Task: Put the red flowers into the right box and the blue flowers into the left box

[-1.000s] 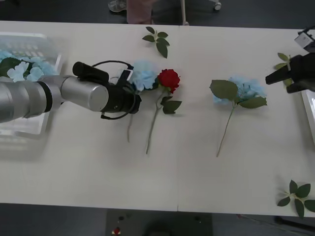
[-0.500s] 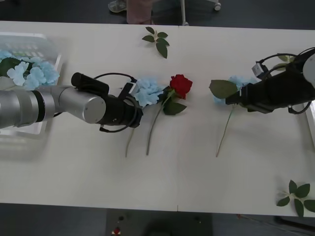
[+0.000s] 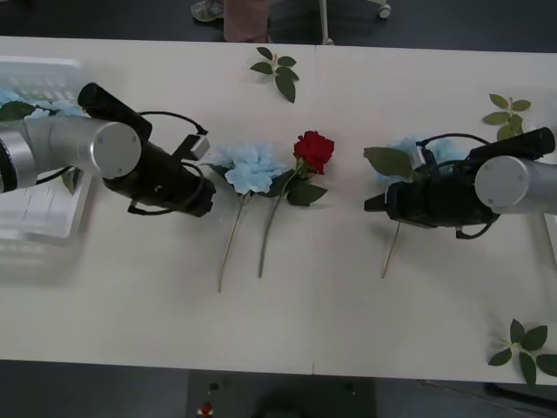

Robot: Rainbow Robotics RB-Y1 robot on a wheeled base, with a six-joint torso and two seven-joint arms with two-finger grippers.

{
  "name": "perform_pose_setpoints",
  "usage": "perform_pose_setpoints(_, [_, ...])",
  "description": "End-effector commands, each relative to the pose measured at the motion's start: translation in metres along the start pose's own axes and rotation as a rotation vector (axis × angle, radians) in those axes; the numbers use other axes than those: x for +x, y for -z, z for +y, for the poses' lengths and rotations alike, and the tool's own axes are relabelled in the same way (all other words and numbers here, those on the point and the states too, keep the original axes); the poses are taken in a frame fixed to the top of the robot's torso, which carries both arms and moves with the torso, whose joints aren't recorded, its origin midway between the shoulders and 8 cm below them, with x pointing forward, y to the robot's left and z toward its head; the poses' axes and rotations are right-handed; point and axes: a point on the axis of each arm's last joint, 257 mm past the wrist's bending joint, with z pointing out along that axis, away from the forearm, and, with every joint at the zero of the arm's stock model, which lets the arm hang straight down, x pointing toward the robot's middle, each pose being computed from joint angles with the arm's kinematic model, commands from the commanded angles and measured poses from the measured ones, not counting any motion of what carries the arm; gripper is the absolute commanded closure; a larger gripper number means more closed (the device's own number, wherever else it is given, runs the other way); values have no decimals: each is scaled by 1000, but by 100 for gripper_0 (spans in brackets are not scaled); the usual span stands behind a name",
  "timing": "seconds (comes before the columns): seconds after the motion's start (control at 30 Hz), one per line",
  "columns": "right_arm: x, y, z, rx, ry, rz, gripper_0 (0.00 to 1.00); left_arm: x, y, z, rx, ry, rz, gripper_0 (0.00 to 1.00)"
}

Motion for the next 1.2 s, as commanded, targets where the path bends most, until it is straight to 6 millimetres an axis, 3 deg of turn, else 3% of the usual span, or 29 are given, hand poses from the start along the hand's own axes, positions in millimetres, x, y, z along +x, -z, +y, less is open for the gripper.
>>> perform_pose_setpoints(0.03, [-20, 8, 10, -14, -28, -34, 3, -12, 32, 26, -45, -3, -14, 100])
perform_pose_setpoints(0.2, [-14, 7, 7, -12, -26, -30, 2, -14, 38, 31, -51, 8, -20, 100])
perform_pose_setpoints(0.23, [-10, 6, 4, -9, -26, -25, 3, -13, 38, 30, -49, 11, -19, 93])
perform_pose_setpoints(0.3, [-7, 6, 1, -6, -23, -27, 3, -14, 38, 29, -46, 12, -20, 70])
perform_pose_setpoints(0.37, [-3, 9, -3, -2, -14, -29, 3, -13, 37, 24, -32, 18, -17, 12])
perform_pose_setpoints(0.4, [0, 11, -6, 0, -11, -23, 3, -12, 36, 20, -19, 27, -14, 1])
perform_pose_setpoints(0.67, [16, 21, -13, 0, -6, -11, 3, -2, 26, -18, 56, 18, 3, 0])
perform_pose_setpoints(0.93, [19, 21, -27, 18, -3, -29, 5, 9, 13, -64, 140, -9, -21, 0])
perform_pose_setpoints(0.97, [21, 20, -31, 24, -4, -26, 9, 11, 13, -67, 146, -12, -17, 0])
perform_pose_setpoints(1.1, [22, 20, -35, 32, 15, -26, 77, 20, 9, -75, 157, -16, -7, 0])
perform_pose_setpoints(1.17, [21, 20, -37, 38, 24, -29, 96, 21, 7, -75, 156, -13, -12, 0])
perform_pose_setpoints(1.2, [20, 20, -37, 38, 29, -30, 100, 22, 5, -76, 157, -16, -16, 0])
